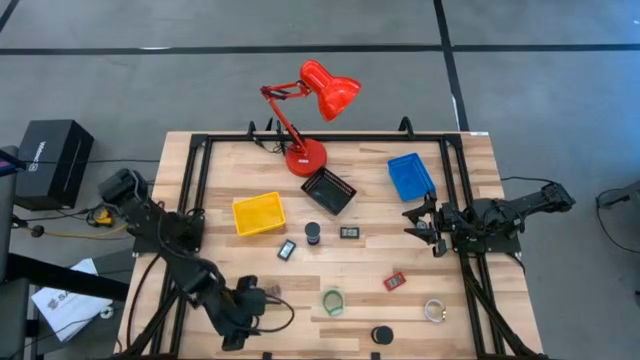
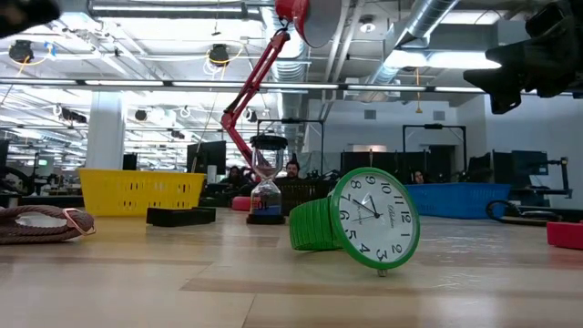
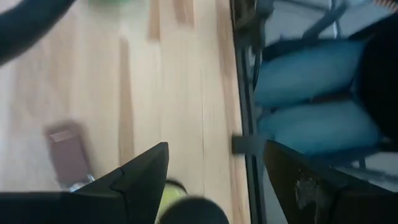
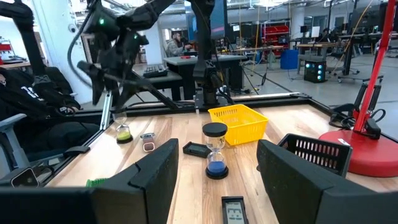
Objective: Pick & Place Office items
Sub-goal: Put the left green hourglass into the yellow bin
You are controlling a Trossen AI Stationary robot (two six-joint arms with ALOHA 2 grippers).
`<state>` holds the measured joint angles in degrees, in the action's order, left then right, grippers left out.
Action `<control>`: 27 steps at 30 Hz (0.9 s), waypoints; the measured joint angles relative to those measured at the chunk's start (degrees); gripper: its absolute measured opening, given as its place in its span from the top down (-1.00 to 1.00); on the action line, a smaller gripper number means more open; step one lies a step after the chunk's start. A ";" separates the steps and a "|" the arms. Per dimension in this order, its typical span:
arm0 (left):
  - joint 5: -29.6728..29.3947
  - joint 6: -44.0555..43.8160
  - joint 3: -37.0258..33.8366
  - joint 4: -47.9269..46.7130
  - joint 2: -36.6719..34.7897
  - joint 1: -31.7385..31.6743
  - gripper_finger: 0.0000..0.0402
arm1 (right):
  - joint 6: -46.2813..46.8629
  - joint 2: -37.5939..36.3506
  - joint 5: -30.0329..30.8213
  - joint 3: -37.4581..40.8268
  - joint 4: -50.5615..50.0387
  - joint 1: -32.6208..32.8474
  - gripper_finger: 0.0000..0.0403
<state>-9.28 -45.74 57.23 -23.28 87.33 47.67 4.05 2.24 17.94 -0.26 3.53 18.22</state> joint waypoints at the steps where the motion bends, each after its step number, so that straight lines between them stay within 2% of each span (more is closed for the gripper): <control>1: 0.41 -0.02 0.00 0.02 0.83 0.22 -0.26 | 0.00 0.00 -0.01 0.00 -0.01 0.00 -0.04; 6: 0.79 -1.26 0.00 -3.50 2.41 0.90 -0.21 | 0.00 0.00 -0.01 0.01 0.00 0.00 -0.04; 12: -1.21 -2.84 0.00 -8.85 0.36 0.89 -0.20 | 0.00 0.00 -0.01 0.01 0.00 0.00 -0.04; 27: -0.81 -4.69 -0.76 -10.70 0.09 2.28 -0.27 | 0.00 0.00 -0.03 0.00 -0.02 0.00 -0.04</control>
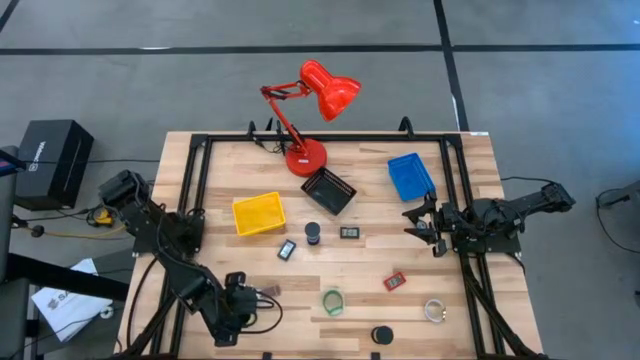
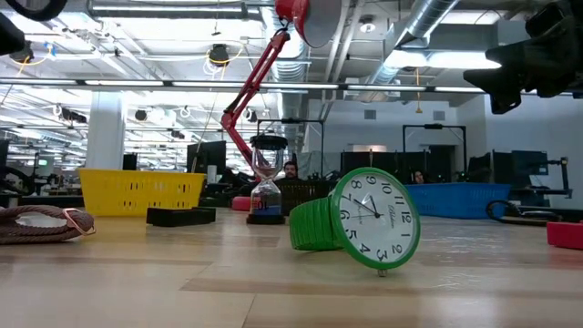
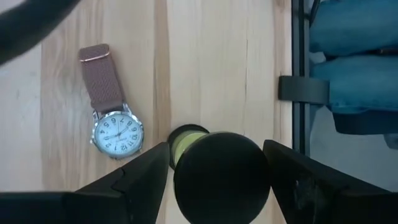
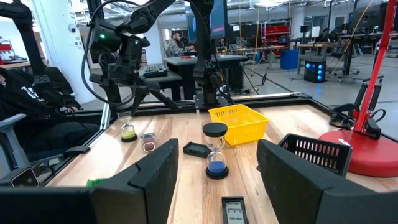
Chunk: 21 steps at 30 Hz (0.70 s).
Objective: Pick & Place Office items
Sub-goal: Put the left green hourglass into the yellow bin
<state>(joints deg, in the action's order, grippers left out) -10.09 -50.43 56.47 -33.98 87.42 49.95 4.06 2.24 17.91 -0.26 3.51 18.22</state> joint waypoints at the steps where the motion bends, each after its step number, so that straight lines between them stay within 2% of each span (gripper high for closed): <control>1: 0.00 0.00 0.00 0.04 0.00 -0.13 -0.27 | 0.00 0.00 0.00 -0.02 0.01 0.00 -0.04; 14: 0.98 -0.02 0.00 -1.01 0.00 -0.11 -0.26 | -0.02 0.00 0.00 -0.02 0.01 0.00 -0.04; 21: 1.01 -0.02 0.00 -0.98 0.00 -0.11 -0.11 | 0.00 0.00 0.00 0.00 0.01 0.00 -0.04</control>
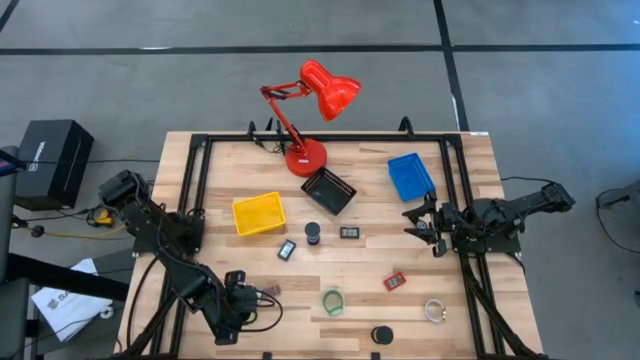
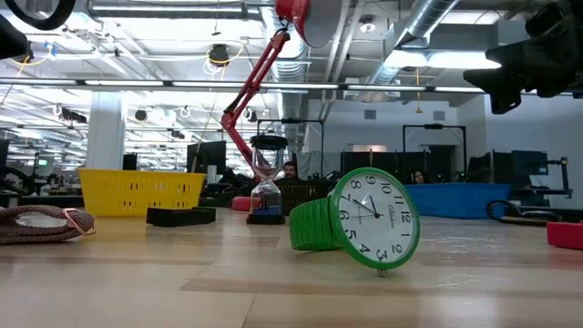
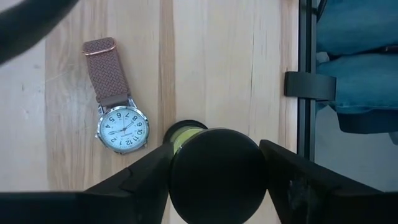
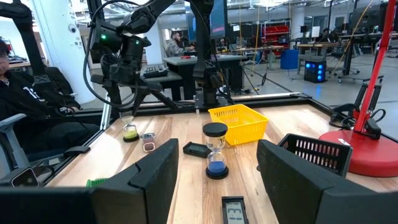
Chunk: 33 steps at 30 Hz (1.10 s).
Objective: Pick & Place Office items
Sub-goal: Put the left green hourglass into the yellow bin
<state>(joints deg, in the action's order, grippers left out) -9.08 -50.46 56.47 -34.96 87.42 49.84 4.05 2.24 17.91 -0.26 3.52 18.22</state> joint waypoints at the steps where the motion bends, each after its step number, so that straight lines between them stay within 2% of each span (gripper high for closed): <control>1: 0.00 -0.02 0.00 0.02 0.00 0.00 -0.09 | 0.00 0.00 0.00 0.01 0.01 0.00 -0.04; 6: 0.02 -2.32 0.00 0.00 -0.04 -0.37 -0.06 | 0.00 0.00 0.00 0.00 0.01 0.00 -0.04; 24: -0.03 -2.38 0.97 -0.63 -0.07 -1.04 -0.05 | 0.04 0.00 0.00 -0.02 0.01 0.02 -0.04; 33: -1.06 -1.69 3.85 -10.34 -0.07 -4.93 -0.06 | 0.19 0.00 -0.02 0.01 0.01 0.00 -0.04</control>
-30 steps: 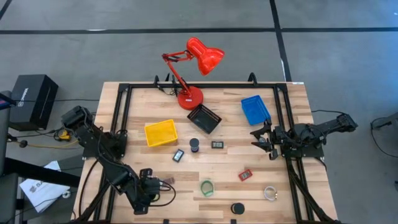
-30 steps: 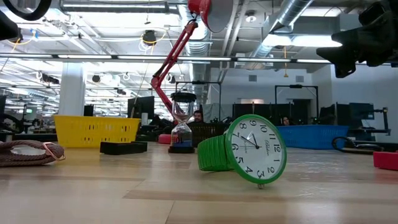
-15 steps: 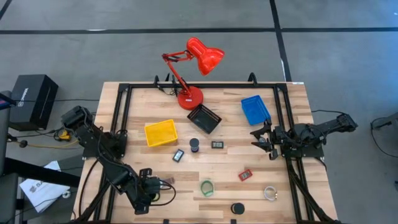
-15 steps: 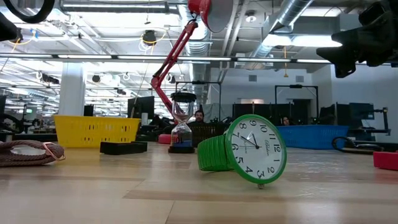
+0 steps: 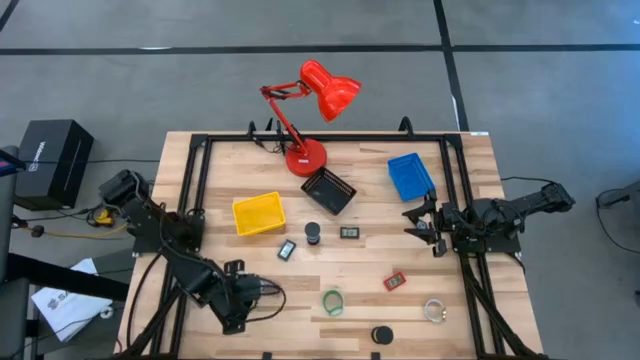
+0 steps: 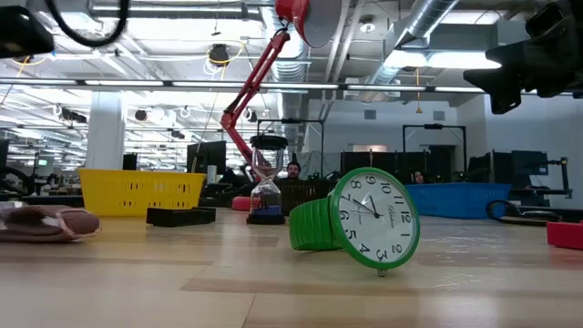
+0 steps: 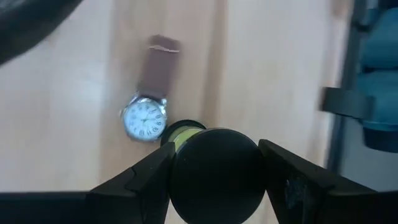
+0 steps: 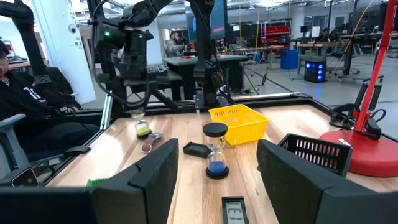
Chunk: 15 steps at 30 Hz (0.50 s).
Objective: Pick & Place Office items
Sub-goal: Put the left green hourglass into the yellow bin
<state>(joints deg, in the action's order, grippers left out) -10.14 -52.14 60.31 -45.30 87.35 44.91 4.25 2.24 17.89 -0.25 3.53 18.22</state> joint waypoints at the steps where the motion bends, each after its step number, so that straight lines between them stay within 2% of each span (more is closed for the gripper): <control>1: -0.01 0.56 0.36 -0.61 0.00 -0.63 -0.05 | 0.33 0.00 0.01 0.00 0.00 0.00 -0.04; 8: -1.16 2.88 2.25 -4.56 -3.73 -5.27 -0.04 | 0.44 0.00 0.00 -0.01 0.00 0.01 -0.04; 15: -10.56 4.18 2.25 -9.15 -15.09 -10.32 -0.02 | 0.41 0.00 0.00 -0.01 0.00 0.01 -0.04</control>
<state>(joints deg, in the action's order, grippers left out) -20.70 -47.97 62.57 -54.45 72.26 34.59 4.66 2.24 17.89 -0.27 3.53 18.23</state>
